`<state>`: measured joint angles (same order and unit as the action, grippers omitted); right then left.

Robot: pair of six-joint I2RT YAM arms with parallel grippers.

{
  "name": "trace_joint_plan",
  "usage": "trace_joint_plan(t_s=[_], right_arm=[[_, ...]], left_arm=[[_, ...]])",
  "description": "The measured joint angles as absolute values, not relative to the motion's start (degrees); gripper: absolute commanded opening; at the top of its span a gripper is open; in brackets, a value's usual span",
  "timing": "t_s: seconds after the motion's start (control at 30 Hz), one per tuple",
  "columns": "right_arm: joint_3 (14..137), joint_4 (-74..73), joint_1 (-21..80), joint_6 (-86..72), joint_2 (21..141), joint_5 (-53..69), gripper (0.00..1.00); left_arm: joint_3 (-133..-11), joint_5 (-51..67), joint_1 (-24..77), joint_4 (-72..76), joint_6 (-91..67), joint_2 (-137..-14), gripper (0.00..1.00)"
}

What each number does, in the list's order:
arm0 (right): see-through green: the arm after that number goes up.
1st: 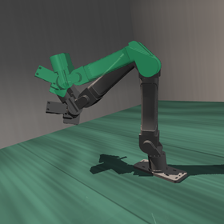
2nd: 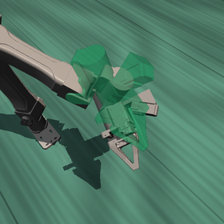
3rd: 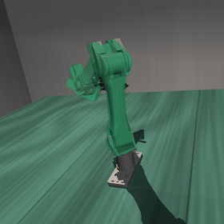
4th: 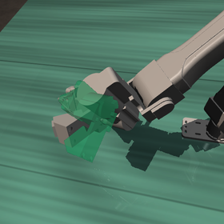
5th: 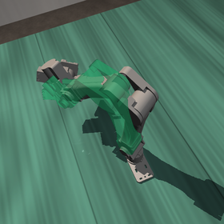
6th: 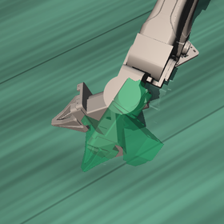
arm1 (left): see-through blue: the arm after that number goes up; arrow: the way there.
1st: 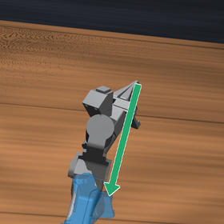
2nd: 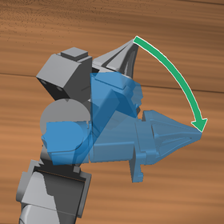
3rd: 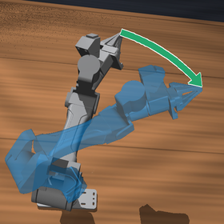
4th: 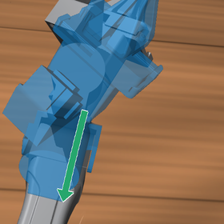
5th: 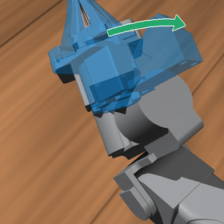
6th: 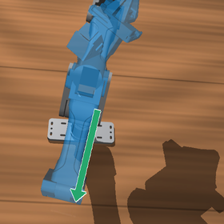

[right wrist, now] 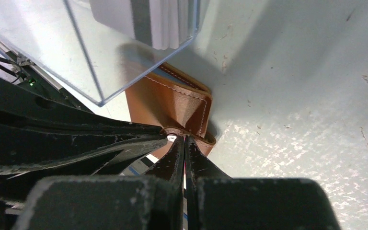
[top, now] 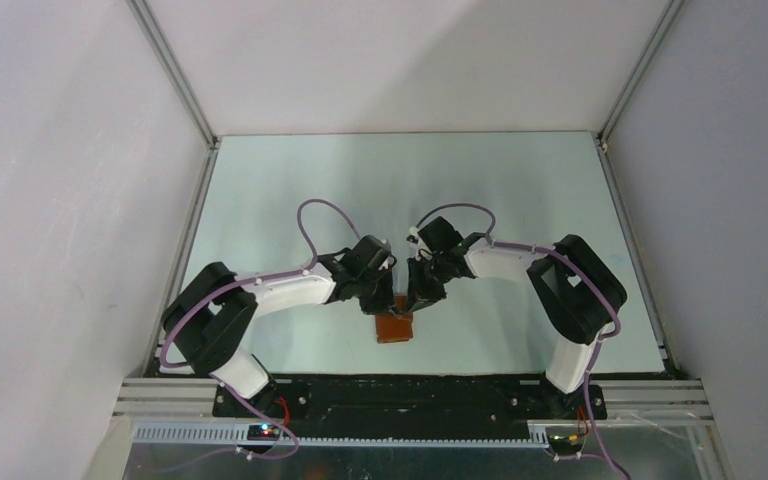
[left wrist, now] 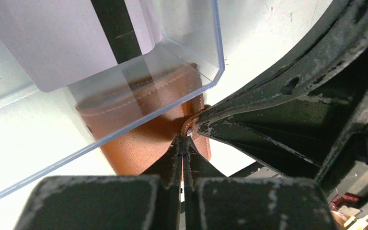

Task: Put the credit cards into the card holder
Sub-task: Close the card holder at the center of the board.

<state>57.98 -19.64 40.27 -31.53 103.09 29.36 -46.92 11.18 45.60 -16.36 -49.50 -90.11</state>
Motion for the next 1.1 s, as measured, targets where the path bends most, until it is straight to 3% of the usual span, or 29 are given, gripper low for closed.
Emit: trace_joint_plan(t_s=[1.1], right_arm=[[58.0,-18.0,41.6,-31.9,102.9,30.0,0.00]], left_arm=[[-47.2,8.1,46.7,-17.9,-48.9,-90.0,0.00]])
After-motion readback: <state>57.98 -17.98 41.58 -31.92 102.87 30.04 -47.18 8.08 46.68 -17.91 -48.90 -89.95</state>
